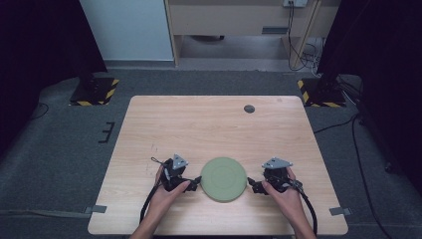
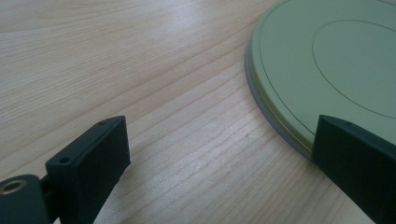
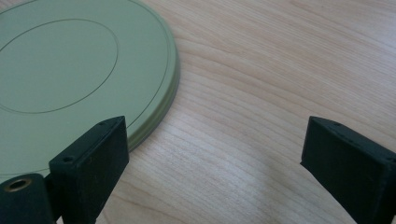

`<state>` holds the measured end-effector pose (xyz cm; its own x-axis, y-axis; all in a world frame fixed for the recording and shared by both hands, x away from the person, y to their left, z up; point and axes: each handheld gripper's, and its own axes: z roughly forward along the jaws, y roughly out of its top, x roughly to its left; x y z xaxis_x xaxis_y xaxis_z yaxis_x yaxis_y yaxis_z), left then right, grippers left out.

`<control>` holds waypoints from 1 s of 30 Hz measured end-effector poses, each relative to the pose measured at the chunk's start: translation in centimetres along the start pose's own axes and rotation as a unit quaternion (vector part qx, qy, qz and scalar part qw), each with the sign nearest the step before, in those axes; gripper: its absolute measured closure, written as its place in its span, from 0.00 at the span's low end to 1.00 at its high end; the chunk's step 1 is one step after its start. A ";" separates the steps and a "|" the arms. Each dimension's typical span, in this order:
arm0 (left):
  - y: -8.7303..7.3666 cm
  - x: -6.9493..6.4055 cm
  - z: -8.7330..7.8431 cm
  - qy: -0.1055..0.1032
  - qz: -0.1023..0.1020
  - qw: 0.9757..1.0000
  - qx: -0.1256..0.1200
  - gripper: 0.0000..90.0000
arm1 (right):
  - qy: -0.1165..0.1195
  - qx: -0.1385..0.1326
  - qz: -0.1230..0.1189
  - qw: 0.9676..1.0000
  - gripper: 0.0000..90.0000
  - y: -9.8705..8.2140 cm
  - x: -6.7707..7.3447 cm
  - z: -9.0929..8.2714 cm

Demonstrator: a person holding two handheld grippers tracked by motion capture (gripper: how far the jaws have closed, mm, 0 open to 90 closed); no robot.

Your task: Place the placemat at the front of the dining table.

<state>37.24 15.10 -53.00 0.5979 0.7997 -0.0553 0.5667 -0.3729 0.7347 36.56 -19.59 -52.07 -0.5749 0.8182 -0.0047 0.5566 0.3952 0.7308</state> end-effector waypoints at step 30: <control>0.2 -0.6 0.9 0.050 -0.009 0.999 -0.010 0.00 | -0.035 -0.003 -0.001 0.999 0.05 0.1 0.7 1.1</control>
<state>37.50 14.17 -53.44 0.5280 0.8493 -0.0022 0.5647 -0.3491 0.7479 36.83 -18.48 -52.70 -0.5320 0.8450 -0.0545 0.5511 0.3944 0.7354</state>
